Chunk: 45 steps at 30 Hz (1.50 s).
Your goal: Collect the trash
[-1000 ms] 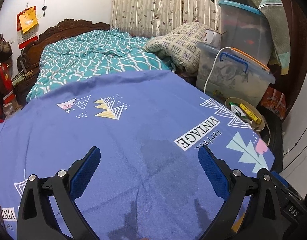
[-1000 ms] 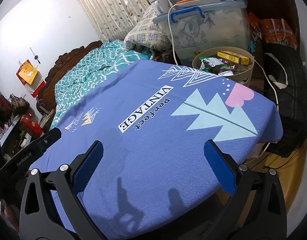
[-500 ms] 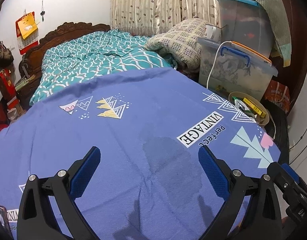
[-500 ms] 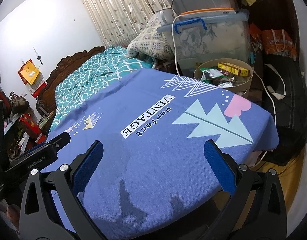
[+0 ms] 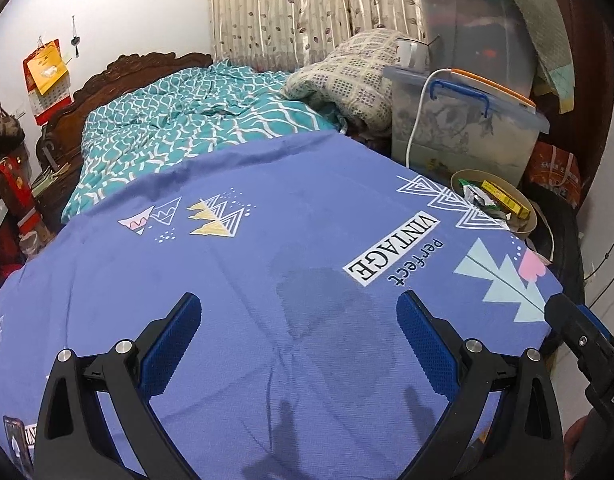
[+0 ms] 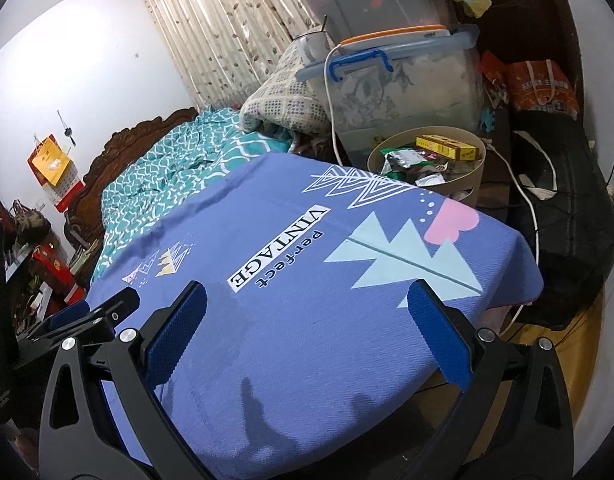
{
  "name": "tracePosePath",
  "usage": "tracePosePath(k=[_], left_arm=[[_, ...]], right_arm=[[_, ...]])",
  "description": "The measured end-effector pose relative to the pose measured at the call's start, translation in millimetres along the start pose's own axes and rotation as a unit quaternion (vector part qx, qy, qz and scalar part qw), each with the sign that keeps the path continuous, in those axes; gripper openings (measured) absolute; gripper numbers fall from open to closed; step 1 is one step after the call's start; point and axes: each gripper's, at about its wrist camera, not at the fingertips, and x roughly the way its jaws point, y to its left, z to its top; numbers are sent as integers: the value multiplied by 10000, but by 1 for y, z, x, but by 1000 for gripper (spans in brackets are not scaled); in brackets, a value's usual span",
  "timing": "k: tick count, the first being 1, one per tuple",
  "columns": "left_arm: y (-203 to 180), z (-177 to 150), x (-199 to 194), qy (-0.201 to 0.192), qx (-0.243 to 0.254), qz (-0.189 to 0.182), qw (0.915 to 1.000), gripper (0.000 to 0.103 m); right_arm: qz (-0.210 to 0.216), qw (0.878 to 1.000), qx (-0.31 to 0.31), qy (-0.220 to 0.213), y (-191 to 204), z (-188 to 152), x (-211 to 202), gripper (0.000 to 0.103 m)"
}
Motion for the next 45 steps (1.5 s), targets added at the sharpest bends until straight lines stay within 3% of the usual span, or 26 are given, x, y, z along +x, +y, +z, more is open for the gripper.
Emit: tracePosePath(k=[22, 45], left_arm=[[-35, 5, 1, -16, 361, -73, 9993, 94], [-29, 3, -6, -70, 236, 168, 9996, 94]], right_arm=[[-113, 9996, 188, -155, -24, 6, -10, 100], [-8, 9997, 163, -190, -25, 7, -9, 100]])
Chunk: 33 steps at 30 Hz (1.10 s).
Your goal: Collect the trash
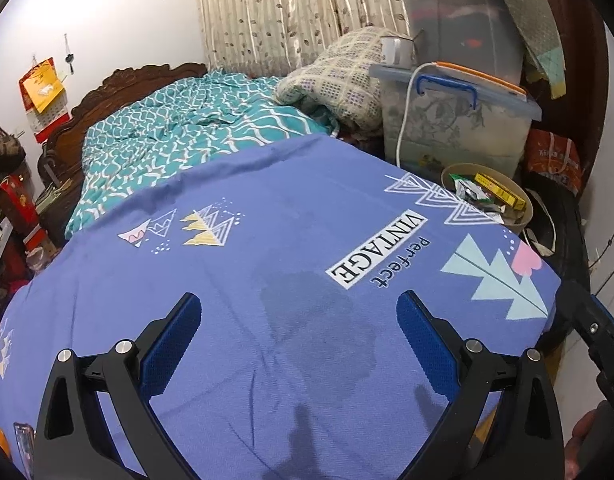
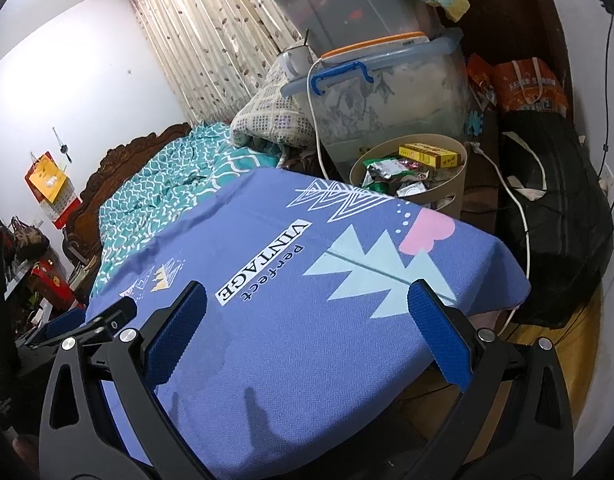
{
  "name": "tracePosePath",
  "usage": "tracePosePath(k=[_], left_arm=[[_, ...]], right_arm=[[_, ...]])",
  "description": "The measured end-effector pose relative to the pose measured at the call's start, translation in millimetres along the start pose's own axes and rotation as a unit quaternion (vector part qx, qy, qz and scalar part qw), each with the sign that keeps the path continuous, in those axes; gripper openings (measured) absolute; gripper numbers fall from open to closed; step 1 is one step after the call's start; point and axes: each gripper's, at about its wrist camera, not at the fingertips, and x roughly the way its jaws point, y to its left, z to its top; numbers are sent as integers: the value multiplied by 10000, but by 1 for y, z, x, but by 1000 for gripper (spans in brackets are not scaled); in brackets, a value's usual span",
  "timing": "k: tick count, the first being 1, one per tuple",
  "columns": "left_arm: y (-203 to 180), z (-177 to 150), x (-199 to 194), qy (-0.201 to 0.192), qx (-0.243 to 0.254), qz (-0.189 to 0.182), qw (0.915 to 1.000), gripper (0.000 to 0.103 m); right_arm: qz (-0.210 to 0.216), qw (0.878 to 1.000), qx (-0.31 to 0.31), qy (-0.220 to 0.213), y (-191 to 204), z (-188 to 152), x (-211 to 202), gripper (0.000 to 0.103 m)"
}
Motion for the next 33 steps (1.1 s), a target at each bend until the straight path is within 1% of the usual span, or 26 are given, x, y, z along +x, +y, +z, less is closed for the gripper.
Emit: tracePosePath(k=[16, 33], left_arm=[[3, -1, -5, -69, 6, 27, 10000, 94], [4, -4, -4, -45, 25, 2, 10000, 94]], right_arm=[[71, 9999, -123, 1, 9, 0, -3, 100], [112, 9998, -133, 81, 10, -6, 2, 100]])
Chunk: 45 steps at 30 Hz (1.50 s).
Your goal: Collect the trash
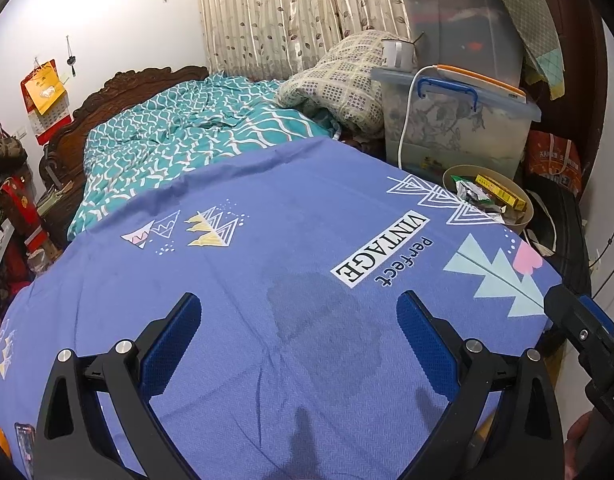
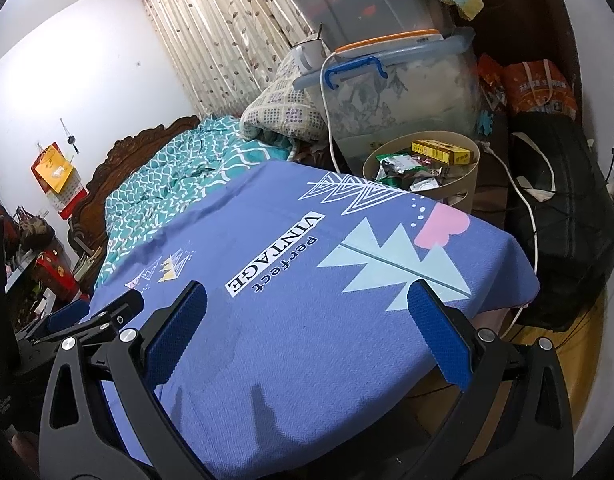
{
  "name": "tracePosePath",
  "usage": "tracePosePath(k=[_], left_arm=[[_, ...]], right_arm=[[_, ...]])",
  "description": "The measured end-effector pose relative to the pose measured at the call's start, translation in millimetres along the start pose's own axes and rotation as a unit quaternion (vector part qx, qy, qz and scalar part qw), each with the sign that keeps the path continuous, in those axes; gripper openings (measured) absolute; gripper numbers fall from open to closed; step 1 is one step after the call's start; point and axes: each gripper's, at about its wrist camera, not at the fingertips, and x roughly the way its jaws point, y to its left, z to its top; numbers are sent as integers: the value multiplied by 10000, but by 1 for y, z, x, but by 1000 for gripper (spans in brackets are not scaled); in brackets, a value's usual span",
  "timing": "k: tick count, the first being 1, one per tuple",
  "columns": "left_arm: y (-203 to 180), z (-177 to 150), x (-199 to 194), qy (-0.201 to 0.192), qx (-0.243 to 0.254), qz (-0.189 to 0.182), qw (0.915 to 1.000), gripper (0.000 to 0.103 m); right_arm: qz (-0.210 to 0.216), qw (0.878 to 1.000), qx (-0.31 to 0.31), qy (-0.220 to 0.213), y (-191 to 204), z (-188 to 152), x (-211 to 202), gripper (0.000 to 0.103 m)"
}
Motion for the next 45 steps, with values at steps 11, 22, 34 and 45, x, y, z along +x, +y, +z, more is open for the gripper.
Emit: tracePosePath(k=[11, 22, 34, 45], left_arm=[[1, -4, 4, 46, 25, -119, 9999, 94], [-1, -6, 1, 49, 98, -132, 9999, 94], [-5, -9, 2, 78, 207, -162, 9996, 94], [-6, -11, 5, 127, 251, -187, 9994, 94]], right_arm=[[-51, 9999, -69, -58, 5, 1, -4, 100], [-44, 10000, -53, -46, 4, -1, -6, 100], [-46, 9999, -41, -89, 3, 0, -10, 100], [-48, 9999, -43, -85, 3, 0, -10, 100]])
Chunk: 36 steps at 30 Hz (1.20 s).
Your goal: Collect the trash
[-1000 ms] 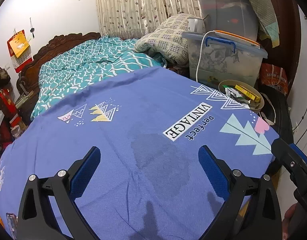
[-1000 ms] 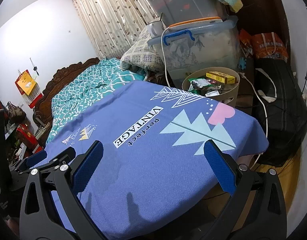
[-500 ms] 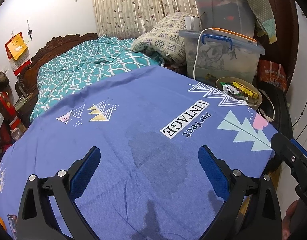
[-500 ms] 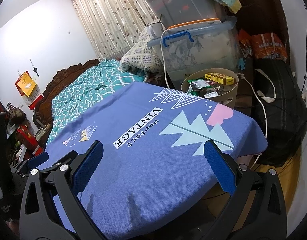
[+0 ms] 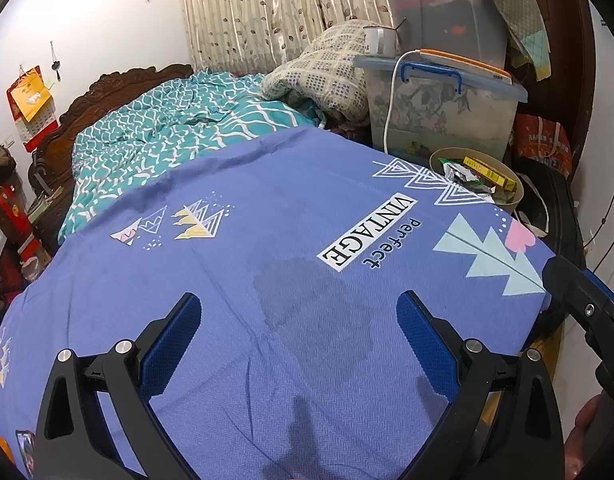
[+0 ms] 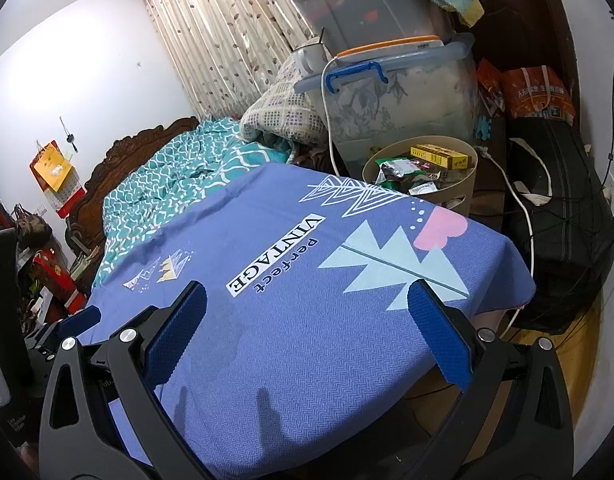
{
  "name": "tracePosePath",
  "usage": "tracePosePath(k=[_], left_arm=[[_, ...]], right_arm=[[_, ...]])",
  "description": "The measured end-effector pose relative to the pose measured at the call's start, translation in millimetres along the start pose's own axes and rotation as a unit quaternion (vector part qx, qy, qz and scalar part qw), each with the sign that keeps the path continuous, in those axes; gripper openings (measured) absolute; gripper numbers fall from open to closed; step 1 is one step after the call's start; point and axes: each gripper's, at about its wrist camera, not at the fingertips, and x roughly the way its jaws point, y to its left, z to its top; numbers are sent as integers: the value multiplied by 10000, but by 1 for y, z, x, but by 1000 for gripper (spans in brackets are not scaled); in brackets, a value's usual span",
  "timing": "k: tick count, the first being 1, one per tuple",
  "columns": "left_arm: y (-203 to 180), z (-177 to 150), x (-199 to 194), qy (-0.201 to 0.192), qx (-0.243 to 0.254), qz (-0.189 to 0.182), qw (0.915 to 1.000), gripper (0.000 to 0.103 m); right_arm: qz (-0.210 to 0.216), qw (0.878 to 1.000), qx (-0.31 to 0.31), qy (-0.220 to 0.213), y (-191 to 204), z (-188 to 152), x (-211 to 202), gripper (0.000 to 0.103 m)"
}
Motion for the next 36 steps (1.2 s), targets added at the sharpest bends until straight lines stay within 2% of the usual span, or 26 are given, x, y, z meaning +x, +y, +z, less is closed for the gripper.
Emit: tracePosePath(k=[36], left_arm=[[-15, -10, 11, 235, 315, -232, 9990, 94]], right_arm=[[-8, 10000, -5, 15, 1, -1, 0, 100]])
